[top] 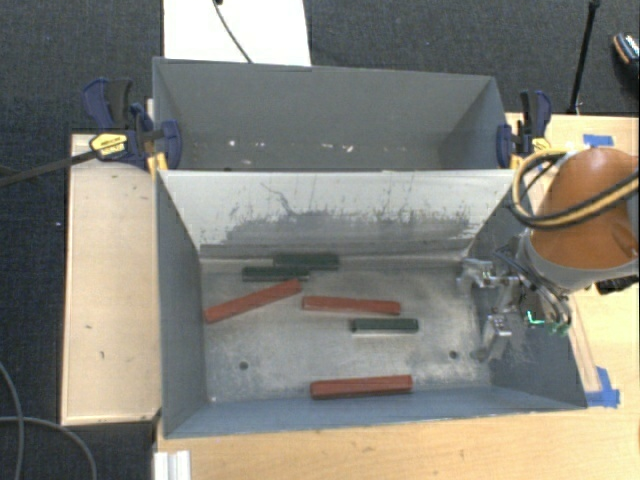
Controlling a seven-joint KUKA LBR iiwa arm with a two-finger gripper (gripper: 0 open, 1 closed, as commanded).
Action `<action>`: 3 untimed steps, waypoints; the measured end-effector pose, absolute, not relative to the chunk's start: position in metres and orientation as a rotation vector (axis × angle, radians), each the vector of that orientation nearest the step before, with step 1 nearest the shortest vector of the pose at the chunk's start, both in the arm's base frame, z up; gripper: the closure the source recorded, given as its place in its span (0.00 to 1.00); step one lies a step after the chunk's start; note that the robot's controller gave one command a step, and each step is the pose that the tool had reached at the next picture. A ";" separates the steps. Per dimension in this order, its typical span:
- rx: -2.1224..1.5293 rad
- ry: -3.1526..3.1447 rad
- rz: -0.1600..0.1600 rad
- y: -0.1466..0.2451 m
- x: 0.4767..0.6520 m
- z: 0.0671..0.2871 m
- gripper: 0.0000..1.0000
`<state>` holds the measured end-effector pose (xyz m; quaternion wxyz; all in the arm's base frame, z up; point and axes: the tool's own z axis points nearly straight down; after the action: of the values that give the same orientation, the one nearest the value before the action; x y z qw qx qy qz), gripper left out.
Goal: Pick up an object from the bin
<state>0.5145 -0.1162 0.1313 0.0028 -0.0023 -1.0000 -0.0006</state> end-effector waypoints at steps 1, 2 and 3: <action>0.125 -3.144 -0.004 -0.066 0.591 0.072 0.00; 0.326 -3.127 -0.006 0.042 0.582 0.071 0.00; 0.320 -3.128 -0.001 0.037 0.583 0.071 1.00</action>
Offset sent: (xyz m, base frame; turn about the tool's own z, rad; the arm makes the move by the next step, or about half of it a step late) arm 0.0737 0.0460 -0.0566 -0.0764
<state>0.5828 0.0366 0.0710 -0.0014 0.1018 -0.9948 -0.0003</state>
